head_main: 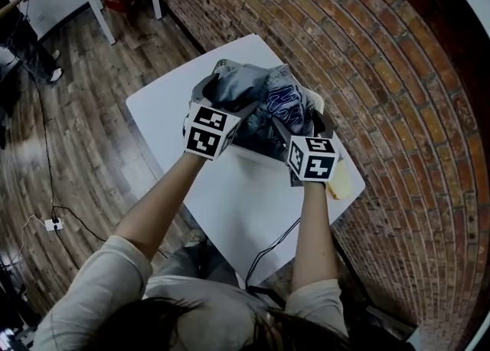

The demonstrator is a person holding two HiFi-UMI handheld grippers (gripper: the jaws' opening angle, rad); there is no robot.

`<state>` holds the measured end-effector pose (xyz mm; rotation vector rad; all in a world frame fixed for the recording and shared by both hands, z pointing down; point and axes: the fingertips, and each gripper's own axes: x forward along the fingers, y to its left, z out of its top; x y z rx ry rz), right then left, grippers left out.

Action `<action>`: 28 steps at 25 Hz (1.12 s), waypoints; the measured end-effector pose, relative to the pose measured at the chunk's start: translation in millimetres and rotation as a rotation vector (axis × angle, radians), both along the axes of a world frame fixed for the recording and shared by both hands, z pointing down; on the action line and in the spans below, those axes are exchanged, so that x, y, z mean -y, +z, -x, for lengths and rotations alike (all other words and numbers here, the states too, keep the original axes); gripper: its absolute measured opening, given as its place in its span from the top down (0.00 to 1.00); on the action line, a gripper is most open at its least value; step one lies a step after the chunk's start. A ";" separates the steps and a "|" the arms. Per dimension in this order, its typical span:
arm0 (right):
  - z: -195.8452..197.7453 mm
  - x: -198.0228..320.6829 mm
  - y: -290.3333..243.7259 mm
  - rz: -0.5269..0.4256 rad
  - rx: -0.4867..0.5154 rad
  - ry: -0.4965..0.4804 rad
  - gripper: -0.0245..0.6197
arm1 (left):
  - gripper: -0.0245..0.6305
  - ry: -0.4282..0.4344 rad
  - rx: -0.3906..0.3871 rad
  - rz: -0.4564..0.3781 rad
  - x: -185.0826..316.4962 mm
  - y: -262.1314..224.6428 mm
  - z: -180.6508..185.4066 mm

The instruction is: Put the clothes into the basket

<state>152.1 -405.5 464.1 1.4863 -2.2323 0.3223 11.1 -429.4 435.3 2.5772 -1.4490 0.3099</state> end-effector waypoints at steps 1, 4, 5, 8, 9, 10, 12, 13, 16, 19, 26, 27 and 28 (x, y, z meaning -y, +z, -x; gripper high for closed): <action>-0.9 0.1 -7.0 -0.023 0.033 0.010 0.25 | 0.26 0.002 -0.005 -0.038 -1.6 -7.6 -0.3; -2.4 1.0 -19.6 -0.060 0.093 0.035 0.25 | 0.26 0.030 -0.011 -0.117 -6.6 -24.8 -6.8; -1.9 0.8 -19.8 -0.063 0.091 0.041 0.25 | 0.26 0.040 -0.009 -0.122 -8.1 -26.5 -9.6; 0.9 -1.4 -17.4 -0.081 0.057 0.065 0.25 | 0.26 0.046 0.002 -0.111 -11.1 -24.1 -13.4; 2.1 -2.1 -17.0 -0.088 0.046 0.072 0.25 | 0.26 0.044 0.005 -0.107 -11.5 -22.4 -13.6; 3.7 -2.9 -17.1 -0.094 0.040 0.075 0.25 | 0.26 0.046 0.007 -0.105 -12.1 -21.0 -14.3; 6.8 -4.7 -19.6 -0.107 0.046 0.082 0.26 | 0.26 0.068 -0.002 -0.116 -15.2 -21.2 -18.2; 7.7 -5.9 -22.2 -0.117 0.051 0.088 0.28 | 0.27 0.085 -0.010 -0.124 -17.6 -22.2 -21.3; 8.2 -9.9 -33.8 -0.167 0.057 0.112 0.52 | 0.31 0.128 -0.021 -0.134 -25.5 -25.2 -29.5; 7.5 -13.9 -47.1 -0.215 0.079 0.138 0.67 | 0.59 0.157 0.002 -0.158 -32.1 -29.3 -34.7; 14.5 -29.3 -66.1 -0.280 0.098 0.140 0.93 | 0.92 0.196 0.004 -0.198 -48.2 -45.4 -42.4; 16.0 -33.0 -69.2 -0.290 0.102 0.138 0.95 | 0.94 0.204 0.001 -0.199 -51.6 -47.4 -43.9; 17.0 -36.8 -72.6 -0.298 0.109 0.139 0.95 | 0.95 0.213 -0.003 -0.200 -55.3 -49.5 -45.4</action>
